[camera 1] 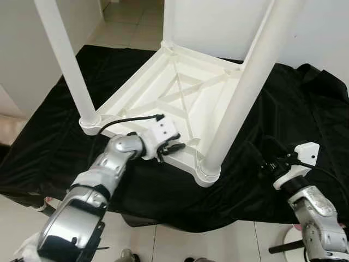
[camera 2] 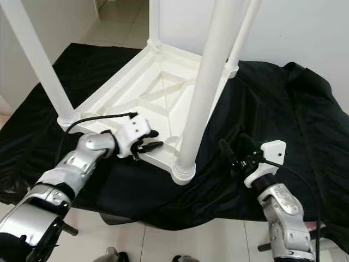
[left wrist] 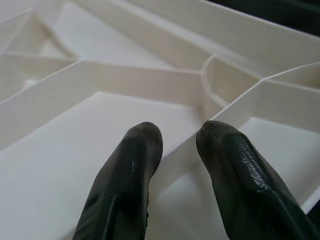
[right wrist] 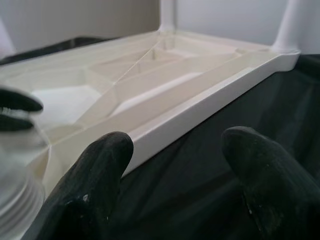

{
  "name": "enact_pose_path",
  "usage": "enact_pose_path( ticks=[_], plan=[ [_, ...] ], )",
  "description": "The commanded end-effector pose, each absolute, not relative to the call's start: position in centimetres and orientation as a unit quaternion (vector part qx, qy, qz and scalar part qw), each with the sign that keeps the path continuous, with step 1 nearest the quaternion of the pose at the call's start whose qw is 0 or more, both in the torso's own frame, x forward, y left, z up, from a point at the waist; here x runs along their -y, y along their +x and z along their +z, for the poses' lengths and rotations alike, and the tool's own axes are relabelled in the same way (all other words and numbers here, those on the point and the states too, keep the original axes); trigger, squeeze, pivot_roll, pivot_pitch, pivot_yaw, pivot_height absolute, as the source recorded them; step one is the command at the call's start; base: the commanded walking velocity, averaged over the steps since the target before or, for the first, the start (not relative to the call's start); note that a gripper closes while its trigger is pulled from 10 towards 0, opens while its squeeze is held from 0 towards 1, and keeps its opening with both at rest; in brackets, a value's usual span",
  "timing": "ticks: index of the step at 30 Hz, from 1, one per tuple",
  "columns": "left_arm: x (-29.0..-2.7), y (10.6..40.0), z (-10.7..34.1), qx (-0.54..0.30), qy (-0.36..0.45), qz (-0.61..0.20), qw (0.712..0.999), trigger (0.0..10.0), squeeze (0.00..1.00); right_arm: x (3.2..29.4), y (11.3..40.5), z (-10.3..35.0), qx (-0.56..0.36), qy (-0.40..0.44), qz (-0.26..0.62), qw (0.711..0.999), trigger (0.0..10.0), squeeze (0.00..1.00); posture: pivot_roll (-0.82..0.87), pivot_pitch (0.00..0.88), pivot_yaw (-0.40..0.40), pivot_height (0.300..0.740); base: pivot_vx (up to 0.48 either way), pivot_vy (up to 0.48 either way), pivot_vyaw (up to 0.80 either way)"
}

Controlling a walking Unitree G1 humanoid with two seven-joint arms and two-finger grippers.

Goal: Building children table

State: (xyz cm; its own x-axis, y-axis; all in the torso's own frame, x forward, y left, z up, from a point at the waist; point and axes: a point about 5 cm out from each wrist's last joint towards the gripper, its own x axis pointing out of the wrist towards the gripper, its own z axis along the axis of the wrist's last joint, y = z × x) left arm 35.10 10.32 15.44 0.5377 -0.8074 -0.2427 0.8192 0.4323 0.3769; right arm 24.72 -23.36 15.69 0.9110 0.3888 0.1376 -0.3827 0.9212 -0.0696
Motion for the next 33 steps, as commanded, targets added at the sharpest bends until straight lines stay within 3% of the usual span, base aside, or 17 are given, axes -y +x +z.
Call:
enact_pose_path(
  ticks=[1, 3, 4, 5, 6, 14, 15, 19, 25, 33],
  plan=[
    [-12.4, 35.1, 15.4, -0.02, 0.211, -0.418, 0.883, 10.0, 0.0, 23.2, 24.3, 15.7, 0.06, -0.022, 0.225, 0.972, 10.0, 0.0, -0.03, 0.114, -0.035, 0.74, 0.0, 0.0, 0.0],
    [-13.6, 34.2, 16.4, -0.005, 0.197, -0.423, 0.884, 10.0, 0.0, 23.0, 23.9, 15.9, 0.045, -0.033, 0.254, 0.966, 10.0, 0.0, -0.03, 0.113, -0.037, 0.74, 0.0, 0.0, 0.0],
    [-14.2, 33.6, 17.1, 0.002, 0.176, -0.428, 0.886, 10.0, 0.0, 22.8, 23.7, 15.9, 0.031, -0.028, 0.279, 0.959, 10.0, 0.66, -0.02, 0.113, -0.038, 0.74, 0.0, 0.0, 0.0],
    [-14.2, 33.6, 17.1, 0.002, 0.176, -0.428, 0.886, 10.0, 0.0, 22.8, 23.7, 15.9, 0.031, -0.028, 0.279, 0.959, 10.0, 0.66, -0.02, 0.113, -0.038, 0.74, 0.0, 0.0, 0.0],
    [-14.7, 33.1, 17.6, 0.008, 0.163, -0.432, 0.887, 10.0, 0.0, 22.7, 23.4, 15.9, 0.02, -0.022, 0.3, 0.953, 10.0, 1.0, -0.02, 0.113, -0.038, 0.74, 0.0, 0.0, 0.0],
    [-16.2, 30.8, 18.8, 0.018, 0.123, -0.434, 0.892, 10.0, 0.0, 21.7, 22.6, 16.3, -0.011, -0.039, 0.386, 0.922, 10.0, 1.0, -0.01, 0.11, -0.043, 0.74, 0.0, 0.0, 0.0],
    [-16.5, 30.2, 19.0, 0.017, 0.113, -0.435, 0.893, 10.0, 0.0, 21.1, 22.4, 16.4, -0.022, -0.033, 0.42, 0.907, 10.0, 0.0, 0.01, 0.103, -0.048, 0.74, 0.0, 0.0, 0.0],
    [-17.2, 28.4, 19.3, 0.007, 0.096, -0.444, 0.891, 10.0, 0.0, 19.9, 22.2, 16.4, -0.036, -0.032, 0.487, 0.872, 10.0, 0.0, 0.02, 0.098, -0.055, 0.74, 0.0, 0.0, 0.0],
    [-17.7, 27.5, 19.2, -0.002, 0.09, -0.453, 0.887, 10.0, 0.0, 19.3, 22.6, 16.4, -0.032, -0.027, 0.5, 0.865, 10.0, 0.0, 0.03, 0.095, -0.06, 0.74, 0.0, 0.0, 0.0],
    [-17.2, 23.7, 18.8, -0.033, 0.061, -0.504, 0.861, 10.0, 0.0, 17.3, 24.3, 16.2, -0.016, -0.032, 0.513, 0.858, 10.0, 0.0, 0.06, 0.087, -0.081, 0.74, 0.0, 0.0, 0.0]
  ],
)
